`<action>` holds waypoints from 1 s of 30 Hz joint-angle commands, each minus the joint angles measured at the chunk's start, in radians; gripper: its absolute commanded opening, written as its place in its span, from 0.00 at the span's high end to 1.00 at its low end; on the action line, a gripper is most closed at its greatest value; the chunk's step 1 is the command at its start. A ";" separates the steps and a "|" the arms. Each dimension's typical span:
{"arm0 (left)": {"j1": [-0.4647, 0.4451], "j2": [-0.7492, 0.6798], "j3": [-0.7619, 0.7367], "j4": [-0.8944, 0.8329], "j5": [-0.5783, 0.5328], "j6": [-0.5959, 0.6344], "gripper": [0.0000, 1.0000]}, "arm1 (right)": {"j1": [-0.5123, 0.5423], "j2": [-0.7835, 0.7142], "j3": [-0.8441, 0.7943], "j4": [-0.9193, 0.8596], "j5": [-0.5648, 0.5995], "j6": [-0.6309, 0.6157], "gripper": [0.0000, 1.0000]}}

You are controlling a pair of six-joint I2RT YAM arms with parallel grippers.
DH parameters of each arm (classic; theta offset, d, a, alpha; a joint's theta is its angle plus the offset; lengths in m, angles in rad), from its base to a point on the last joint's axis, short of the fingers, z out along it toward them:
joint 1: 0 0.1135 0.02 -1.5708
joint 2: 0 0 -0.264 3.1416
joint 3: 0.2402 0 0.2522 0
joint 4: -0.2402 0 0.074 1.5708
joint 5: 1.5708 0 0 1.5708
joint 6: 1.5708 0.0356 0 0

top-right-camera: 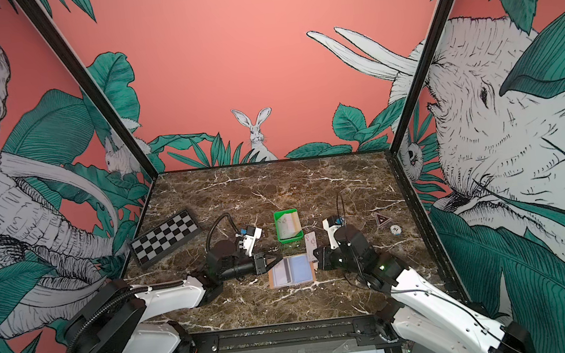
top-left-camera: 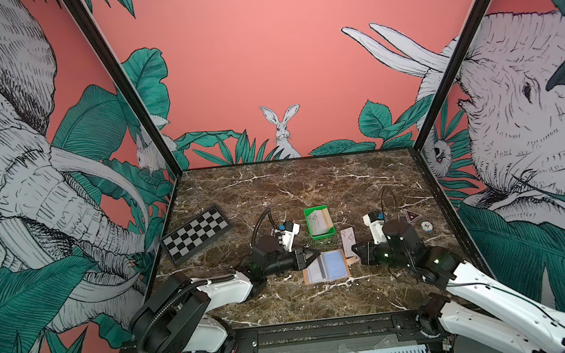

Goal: Put the credit cards into the card holder

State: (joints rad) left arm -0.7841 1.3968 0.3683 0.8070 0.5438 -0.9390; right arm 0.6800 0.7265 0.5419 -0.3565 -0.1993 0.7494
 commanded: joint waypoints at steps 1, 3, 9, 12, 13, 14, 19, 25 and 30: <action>-0.007 0.016 -0.029 0.188 0.042 -0.075 0.76 | 0.004 -0.081 -0.033 0.023 -0.036 0.054 1.00; -0.013 0.011 -0.034 0.201 0.048 -0.080 0.76 | 0.002 -0.116 -0.047 0.018 -0.054 0.063 1.00; -0.033 -0.047 -0.035 0.146 0.050 -0.058 0.74 | 0.003 -0.172 -0.079 0.050 -0.123 0.099 1.00; -0.038 -0.067 -0.036 0.145 0.078 -0.058 0.73 | 0.004 -0.184 -0.098 0.098 -0.162 0.127 1.00; -0.040 -0.071 -0.035 0.147 0.086 -0.058 0.73 | 0.004 -0.188 -0.102 0.118 -0.174 0.137 1.00; -0.042 -0.075 -0.035 0.151 0.089 -0.059 0.73 | 0.003 -0.190 -0.106 0.132 -0.182 0.146 1.00; -0.049 -0.087 -0.030 0.179 0.109 -0.069 0.71 | 0.003 -0.194 -0.111 0.192 -0.223 0.180 1.00; -0.055 -0.082 -0.024 0.228 0.121 -0.094 0.71 | 0.003 -0.196 -0.112 0.240 -0.264 0.213 1.00; -0.056 -0.071 -0.019 0.264 0.131 -0.117 0.71 | 0.003 -0.201 -0.115 0.261 -0.280 0.227 1.00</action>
State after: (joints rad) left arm -0.8352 1.3365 0.3447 0.9970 0.6502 -1.0313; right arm 0.6800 0.5362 0.4286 -0.1642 -0.4549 0.9569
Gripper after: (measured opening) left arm 0.292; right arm 0.051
